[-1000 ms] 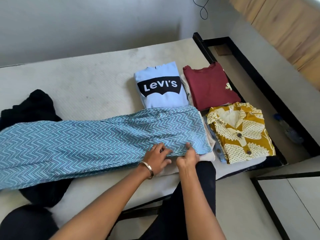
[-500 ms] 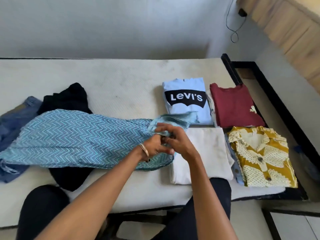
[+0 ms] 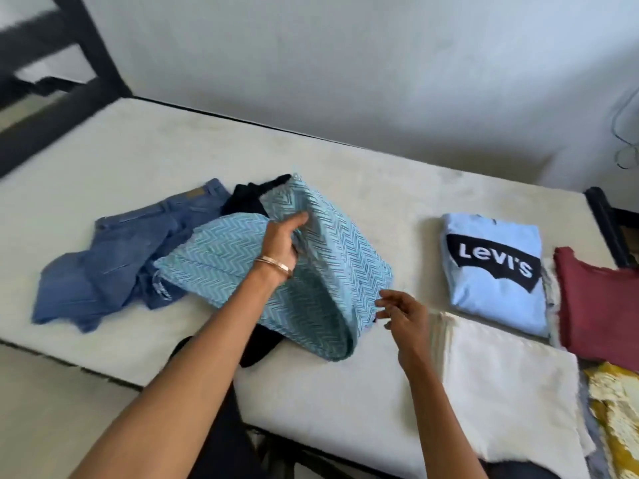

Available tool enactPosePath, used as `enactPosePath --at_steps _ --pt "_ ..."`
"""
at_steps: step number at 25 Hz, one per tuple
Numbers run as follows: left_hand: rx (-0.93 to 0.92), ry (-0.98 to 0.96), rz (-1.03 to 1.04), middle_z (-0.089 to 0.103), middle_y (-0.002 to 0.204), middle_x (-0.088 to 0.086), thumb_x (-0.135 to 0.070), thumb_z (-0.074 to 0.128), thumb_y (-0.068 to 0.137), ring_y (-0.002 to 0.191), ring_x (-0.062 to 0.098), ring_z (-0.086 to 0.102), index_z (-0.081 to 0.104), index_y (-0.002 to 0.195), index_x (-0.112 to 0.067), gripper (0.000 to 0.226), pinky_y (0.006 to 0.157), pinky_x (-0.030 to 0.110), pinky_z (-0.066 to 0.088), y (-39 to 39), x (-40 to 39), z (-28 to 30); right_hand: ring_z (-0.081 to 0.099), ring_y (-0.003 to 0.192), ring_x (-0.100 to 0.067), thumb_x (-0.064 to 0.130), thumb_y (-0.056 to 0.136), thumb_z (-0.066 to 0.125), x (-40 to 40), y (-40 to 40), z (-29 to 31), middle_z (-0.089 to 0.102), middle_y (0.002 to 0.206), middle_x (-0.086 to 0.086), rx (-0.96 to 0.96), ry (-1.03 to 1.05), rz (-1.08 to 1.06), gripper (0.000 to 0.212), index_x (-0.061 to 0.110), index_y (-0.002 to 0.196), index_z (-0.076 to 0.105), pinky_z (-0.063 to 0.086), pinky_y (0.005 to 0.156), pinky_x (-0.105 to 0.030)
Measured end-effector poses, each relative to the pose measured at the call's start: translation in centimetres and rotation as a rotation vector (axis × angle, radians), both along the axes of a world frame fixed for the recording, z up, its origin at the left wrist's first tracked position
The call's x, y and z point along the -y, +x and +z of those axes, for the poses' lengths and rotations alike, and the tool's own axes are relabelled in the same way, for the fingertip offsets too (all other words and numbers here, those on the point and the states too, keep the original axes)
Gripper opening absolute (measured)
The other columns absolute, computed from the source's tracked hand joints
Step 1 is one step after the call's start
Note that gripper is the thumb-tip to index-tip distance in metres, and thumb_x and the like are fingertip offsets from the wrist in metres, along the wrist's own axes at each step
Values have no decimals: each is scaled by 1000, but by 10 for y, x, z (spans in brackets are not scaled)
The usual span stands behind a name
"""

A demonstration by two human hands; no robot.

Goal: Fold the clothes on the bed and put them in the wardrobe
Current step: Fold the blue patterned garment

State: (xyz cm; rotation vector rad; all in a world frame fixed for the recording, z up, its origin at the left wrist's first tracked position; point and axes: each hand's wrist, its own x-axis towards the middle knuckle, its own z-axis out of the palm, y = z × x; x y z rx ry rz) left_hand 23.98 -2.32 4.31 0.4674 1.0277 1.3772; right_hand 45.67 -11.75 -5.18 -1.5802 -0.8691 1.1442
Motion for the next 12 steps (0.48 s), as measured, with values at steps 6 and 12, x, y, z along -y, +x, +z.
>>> enactPosePath --at_steps 6,12 --pt "-137 -404 390 68 103 10 -14 64 81 88 27 64 67 84 -15 5 69 37 52 -184 -1 -72 62 67 -21 -13 86 49 -27 -78 -19 70 82 -11 117 -103 336 29 6 94 69 46 52 -17" --pt "-169 -636 386 64 92 8 -23 75 82 81 27 62 60 89 -14 19 79 44 53 -211 30 -128 66 72 -22 -3 82 56 -44 -103 -41 71 80 -4 314 -155 468 31 26 83 68 57 75 -43"
